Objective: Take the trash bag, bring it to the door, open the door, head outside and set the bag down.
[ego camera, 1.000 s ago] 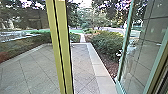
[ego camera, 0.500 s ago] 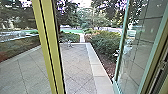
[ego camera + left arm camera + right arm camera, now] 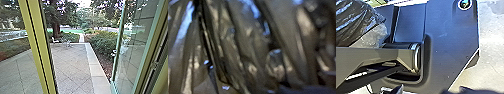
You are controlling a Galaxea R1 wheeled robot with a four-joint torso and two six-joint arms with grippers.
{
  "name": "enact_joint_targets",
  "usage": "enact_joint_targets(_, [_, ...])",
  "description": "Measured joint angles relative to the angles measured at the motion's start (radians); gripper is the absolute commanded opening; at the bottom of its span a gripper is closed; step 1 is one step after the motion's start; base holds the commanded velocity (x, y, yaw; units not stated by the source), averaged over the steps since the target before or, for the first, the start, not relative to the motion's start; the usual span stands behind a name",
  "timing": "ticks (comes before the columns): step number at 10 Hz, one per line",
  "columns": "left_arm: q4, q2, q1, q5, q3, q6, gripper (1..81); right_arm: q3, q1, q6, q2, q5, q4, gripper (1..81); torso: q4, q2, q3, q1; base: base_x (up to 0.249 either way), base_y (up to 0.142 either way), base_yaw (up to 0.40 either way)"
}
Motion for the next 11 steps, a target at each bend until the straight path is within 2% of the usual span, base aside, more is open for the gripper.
enact_joint_targets(7, [0.000,0.000,0.000,0.000,0.000,0.000,1.0,-0.002,-0.001,0.000,0.001,0.000,0.000,81.1,0.000,0.000,0.000,0.000,0.000,-0.140,0.000])
enact_joint_targets(9, [0.000,0.001,0.000,0.000,0.000,0.000,1.0,-0.004,-0.001,0.000,-0.001,0.000,0.000,81.1,0.000,0.000,0.000,0.000,0.000,-0.082,0.000])
enact_joint_targets(11, [0.000,0.002,0.000,0.000,-0.001,0.000,1.0,-0.004,-0.003,0.000,-0.001,0.001,0.000,81.1,0.000,0.000,0.000,0.000,0.000,0.000,0.000])
